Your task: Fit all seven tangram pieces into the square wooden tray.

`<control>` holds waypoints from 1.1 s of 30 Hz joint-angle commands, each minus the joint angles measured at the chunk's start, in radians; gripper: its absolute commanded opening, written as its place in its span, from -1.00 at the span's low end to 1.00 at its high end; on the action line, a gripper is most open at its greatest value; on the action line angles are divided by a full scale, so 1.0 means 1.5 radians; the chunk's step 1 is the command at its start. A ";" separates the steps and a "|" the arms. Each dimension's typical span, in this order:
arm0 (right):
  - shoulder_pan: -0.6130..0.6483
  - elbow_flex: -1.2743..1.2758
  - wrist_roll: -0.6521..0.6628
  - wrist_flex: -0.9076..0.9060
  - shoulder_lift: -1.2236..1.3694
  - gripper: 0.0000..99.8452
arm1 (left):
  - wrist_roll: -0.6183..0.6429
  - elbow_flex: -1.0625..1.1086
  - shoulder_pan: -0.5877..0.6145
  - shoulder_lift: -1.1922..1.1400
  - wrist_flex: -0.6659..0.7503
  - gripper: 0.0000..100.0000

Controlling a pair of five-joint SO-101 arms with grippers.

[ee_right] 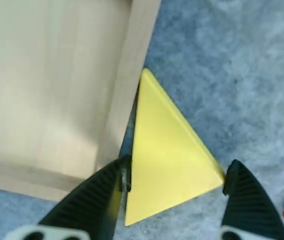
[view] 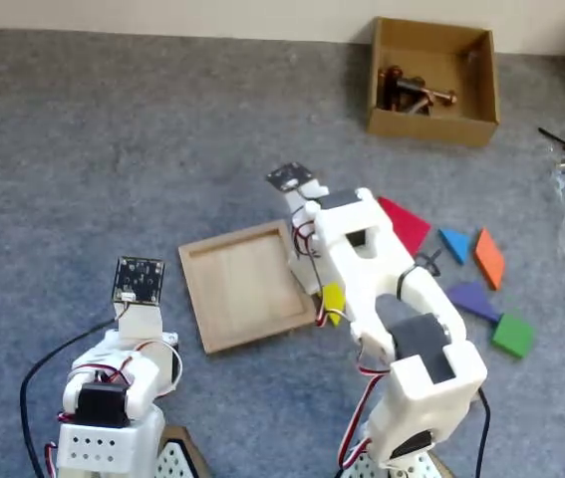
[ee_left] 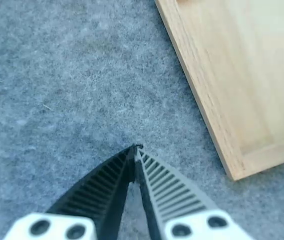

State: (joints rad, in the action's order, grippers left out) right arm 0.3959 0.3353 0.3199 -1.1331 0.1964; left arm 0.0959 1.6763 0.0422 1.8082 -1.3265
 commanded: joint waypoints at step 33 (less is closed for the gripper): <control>0.005 0.088 -0.006 0.066 -0.027 -0.46 | 0.005 0.013 -0.010 0.005 0.001 -0.99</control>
State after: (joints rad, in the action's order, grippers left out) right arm 0.3913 0.4457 0.3199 -1.0411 0.1703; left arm 0.0959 1.6763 0.0422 1.8082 -1.3265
